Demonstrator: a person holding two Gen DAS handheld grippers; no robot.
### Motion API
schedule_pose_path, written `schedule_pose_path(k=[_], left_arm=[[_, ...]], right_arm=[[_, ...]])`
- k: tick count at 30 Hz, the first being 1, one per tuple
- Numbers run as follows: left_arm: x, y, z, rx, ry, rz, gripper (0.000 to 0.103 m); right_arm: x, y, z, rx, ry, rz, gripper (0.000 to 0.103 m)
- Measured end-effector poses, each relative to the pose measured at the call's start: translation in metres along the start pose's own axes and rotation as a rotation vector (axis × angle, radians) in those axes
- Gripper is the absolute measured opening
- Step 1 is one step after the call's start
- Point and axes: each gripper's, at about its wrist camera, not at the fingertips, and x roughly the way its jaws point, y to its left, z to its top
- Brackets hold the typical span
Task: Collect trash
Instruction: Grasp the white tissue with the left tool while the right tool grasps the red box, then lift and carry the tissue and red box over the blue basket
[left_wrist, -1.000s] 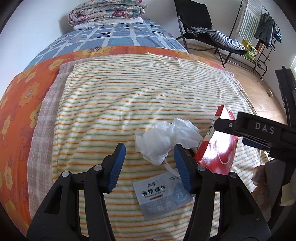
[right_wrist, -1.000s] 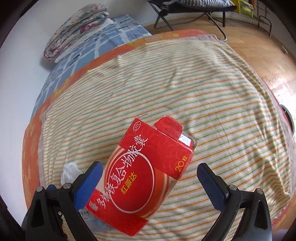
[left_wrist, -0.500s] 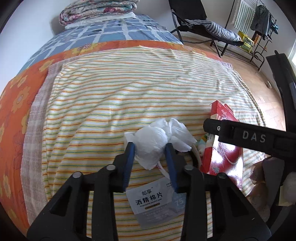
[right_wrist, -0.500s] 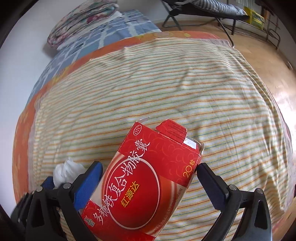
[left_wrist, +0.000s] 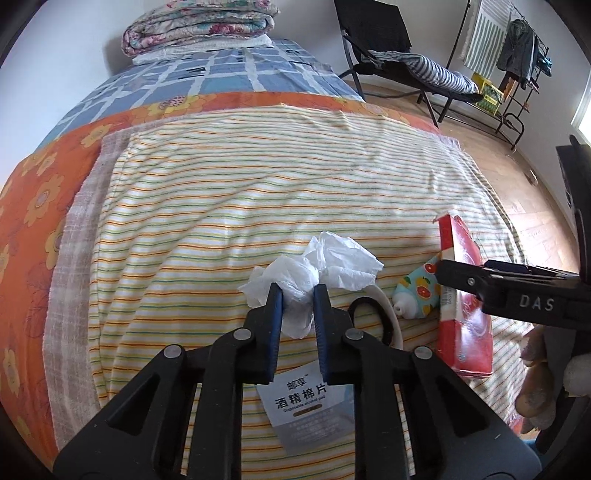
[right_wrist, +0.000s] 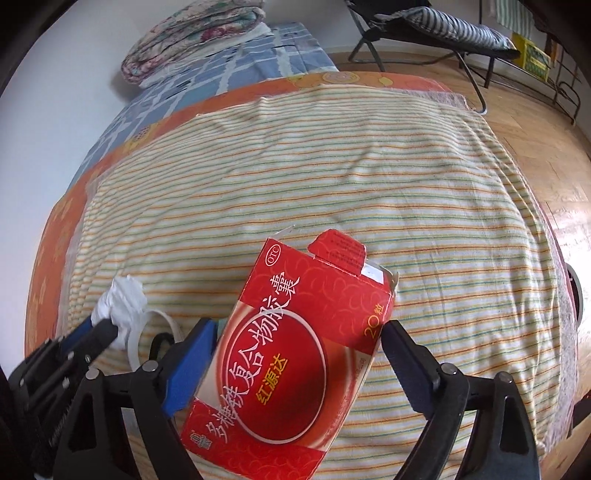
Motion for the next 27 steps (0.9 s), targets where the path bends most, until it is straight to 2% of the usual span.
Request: schedule_pose_path(k=[2, 5, 8, 9, 10, 12, 15, 18, 21, 27], left_arm=[[-0.003, 0.002, -0.001, -0.002, -0.005, 0.006, 0.015], [-0.007, 0.005, -0.002, -0.008, -0.014, 0.015, 0.015], [-0.01, 0.006, -0.003, -0.008, -0.015, 0.02, 0.015], [-0.01, 0.006, -0.004, -0.007, -0.014, 0.022, 0.015], [-0.011, 0.005, -0.004, -0.004, -0.013, 0.023, 0.015], [-0.011, 0.004, -0.005, 0.008, -0.013, 0.028, 0.015], [-0.012, 0.003, -0.007, 0.009, -0.013, 0.025, 0.015], [-0.012, 0.001, -0.006, 0.015, -0.014, 0.025, 0.015], [-0.012, 0.001, -0.006, 0.013, -0.014, 0.022, 0.015], [-0.014, 0.0, -0.006, 0.022, -0.017, 0.026, 0.015]], right_arm=[[-0.005, 0.001, -0.003, -0.016, -0.008, 0.012, 0.082], [-0.017, 0.007, -0.004, -0.063, -0.032, 0.039, 0.06], [-0.022, 0.009, -0.004, -0.073, -0.023, 0.055, 0.055], [-0.02, 0.005, -0.004, -0.049, -0.011, 0.069, 0.066], [-0.018, 0.001, -0.004, -0.024, 0.008, 0.068, 0.083], [-0.011, -0.01, -0.005, 0.033, 0.042, 0.06, 0.091], [0.0, -0.023, -0.005, 0.084, 0.083, 0.067, 0.091], [0.011, -0.031, -0.007, 0.139, 0.122, 0.114, 0.095], [0.011, -0.027, -0.006, 0.152, 0.115, 0.128, 0.095], [0.021, -0.009, -0.005, 0.089, 0.126, 0.059, 0.098]])
